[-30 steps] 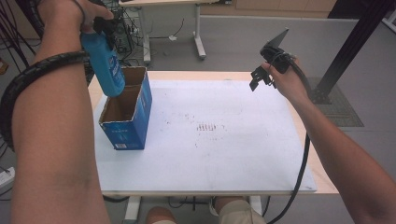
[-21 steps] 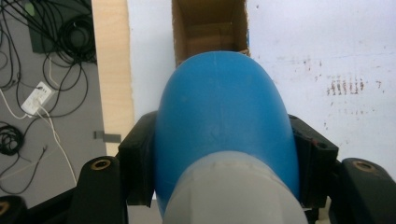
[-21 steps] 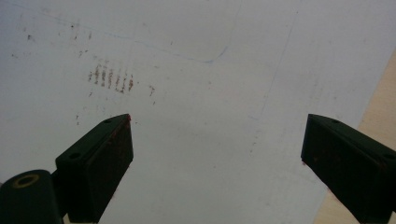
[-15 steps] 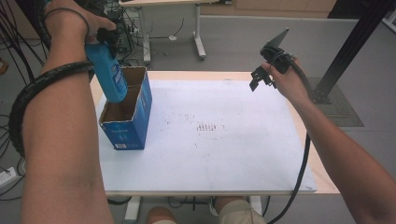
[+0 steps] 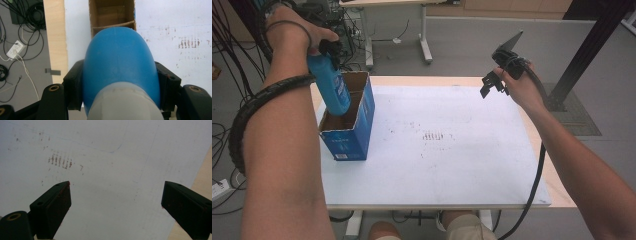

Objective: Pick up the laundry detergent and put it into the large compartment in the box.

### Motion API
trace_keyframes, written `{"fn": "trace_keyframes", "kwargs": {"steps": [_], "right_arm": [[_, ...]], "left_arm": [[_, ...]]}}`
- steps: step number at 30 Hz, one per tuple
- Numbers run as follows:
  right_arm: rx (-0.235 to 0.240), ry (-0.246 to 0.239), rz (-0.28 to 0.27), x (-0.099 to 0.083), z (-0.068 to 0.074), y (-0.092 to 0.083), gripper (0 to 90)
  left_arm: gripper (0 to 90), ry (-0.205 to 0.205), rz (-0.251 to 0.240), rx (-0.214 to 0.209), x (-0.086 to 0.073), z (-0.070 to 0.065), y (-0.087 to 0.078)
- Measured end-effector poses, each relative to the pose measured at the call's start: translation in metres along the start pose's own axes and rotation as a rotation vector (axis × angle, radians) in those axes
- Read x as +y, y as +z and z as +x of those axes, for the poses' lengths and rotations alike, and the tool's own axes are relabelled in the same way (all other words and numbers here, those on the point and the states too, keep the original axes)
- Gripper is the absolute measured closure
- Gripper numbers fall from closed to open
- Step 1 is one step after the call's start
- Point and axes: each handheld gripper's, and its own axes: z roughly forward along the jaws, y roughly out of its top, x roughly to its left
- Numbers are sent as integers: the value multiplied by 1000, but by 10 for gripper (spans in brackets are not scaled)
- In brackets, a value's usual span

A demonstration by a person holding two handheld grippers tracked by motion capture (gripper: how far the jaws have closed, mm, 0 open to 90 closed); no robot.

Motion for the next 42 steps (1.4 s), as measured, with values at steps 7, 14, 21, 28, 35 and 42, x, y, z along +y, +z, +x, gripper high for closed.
{"fn": "trace_keyframes", "kwargs": {"steps": [7,14,21,28,35,42], "right_arm": [[-2,1,1,-2,-2,1,91],[-3,4,3,-3,-3,4,90],[-9,7,4,-2,-1,6,91],[-10,-4,7,-1,2,10,91],[-14,-13,10,0,4,12,90],[-17,-10,11,1,5,15,90]], "left_arm": [[374,2,15,-9,2,-1,16],[374,3,35,0,4,-2,35],[374,3,53,-7,5,1,55],[374,12,60,-2,5,0,74],[374,22,69,-5,3,2,99],[374,33,82,-2,2,0,123]]}}
